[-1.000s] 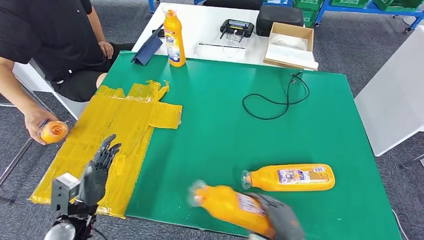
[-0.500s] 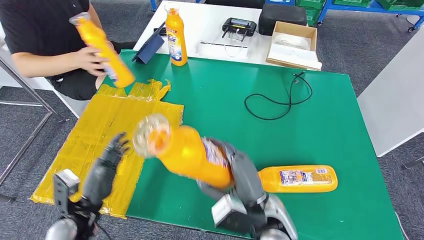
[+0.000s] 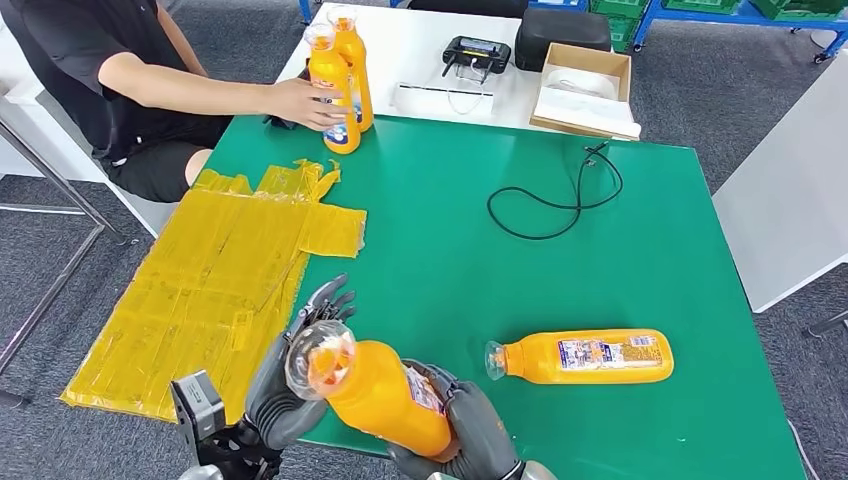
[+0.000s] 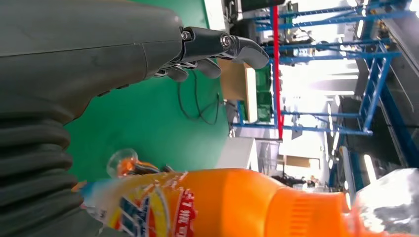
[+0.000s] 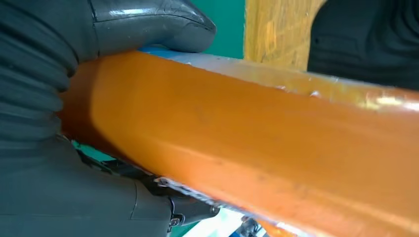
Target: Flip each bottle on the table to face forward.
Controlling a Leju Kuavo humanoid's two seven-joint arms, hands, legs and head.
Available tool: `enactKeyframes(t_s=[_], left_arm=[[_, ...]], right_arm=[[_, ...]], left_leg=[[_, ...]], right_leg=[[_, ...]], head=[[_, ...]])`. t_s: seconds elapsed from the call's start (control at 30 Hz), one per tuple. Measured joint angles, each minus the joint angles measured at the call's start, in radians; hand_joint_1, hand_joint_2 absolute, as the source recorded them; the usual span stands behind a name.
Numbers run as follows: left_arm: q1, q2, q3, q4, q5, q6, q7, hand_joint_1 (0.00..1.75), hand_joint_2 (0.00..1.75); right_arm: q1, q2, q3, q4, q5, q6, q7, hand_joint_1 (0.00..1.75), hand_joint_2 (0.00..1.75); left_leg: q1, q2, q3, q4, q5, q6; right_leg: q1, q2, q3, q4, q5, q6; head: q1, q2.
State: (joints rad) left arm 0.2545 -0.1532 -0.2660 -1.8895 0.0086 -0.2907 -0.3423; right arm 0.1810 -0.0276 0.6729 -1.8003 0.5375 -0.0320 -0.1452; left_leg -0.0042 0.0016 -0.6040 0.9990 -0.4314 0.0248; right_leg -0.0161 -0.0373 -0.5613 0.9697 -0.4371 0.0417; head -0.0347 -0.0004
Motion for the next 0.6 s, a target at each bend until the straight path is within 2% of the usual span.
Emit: enactKeyframes(t_s=[0.6], left_arm=[[0.011,0.039,-0.069,-0.008,-0.003,0.006,-0.046,0.0,1.75]], right_arm=[[0.007,-0.038,0.035,-0.015,-0.011,-0.041,0.019,1.75,1.75]], left_leg=[[0.0,0.0,0.0,0.0,0.0,0.0]], right_leg=[[-0.001,0.0,0.0,0.0,0.0,0.0]], head=[[0.0,0.0]])
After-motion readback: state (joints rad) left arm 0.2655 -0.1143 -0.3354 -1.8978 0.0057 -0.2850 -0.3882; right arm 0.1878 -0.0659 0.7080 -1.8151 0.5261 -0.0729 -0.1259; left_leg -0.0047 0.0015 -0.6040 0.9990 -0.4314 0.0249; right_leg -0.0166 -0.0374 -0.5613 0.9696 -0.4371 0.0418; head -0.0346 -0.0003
